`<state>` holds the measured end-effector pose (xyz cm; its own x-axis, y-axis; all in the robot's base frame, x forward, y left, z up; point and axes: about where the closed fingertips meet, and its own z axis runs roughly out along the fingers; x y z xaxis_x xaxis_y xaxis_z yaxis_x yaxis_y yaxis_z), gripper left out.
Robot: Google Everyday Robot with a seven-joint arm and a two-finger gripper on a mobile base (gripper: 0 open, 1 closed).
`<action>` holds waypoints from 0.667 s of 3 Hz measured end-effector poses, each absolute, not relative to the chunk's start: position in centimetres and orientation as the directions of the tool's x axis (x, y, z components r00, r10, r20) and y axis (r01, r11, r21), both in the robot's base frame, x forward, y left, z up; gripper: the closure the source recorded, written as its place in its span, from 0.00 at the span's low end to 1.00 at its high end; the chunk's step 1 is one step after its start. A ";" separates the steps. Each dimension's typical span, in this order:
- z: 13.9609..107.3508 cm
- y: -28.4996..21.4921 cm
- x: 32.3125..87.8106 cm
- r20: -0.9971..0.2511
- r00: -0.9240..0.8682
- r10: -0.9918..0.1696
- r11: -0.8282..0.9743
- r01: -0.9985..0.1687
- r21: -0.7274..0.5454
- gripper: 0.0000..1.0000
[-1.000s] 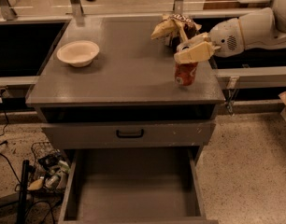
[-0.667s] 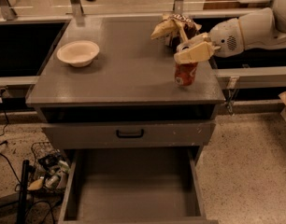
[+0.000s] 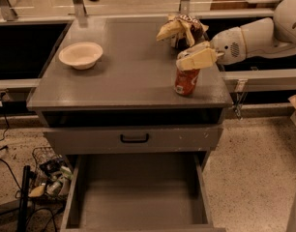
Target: Pick coke can from middle drawer and place on counter
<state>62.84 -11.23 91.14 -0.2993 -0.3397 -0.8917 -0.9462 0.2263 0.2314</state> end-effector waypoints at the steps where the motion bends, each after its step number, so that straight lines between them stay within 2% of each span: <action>1: 91.1 -11.2 62.8 -0.892 -0.299 -0.340 0.226 -0.946 0.232 1.00; 2: 89.8 -10.5 62.9 -0.878 -0.324 -0.351 0.207 -0.942 0.265 1.00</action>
Offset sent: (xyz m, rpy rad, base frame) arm 0.0010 0.0096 -0.0285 -0.0143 0.0756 0.0383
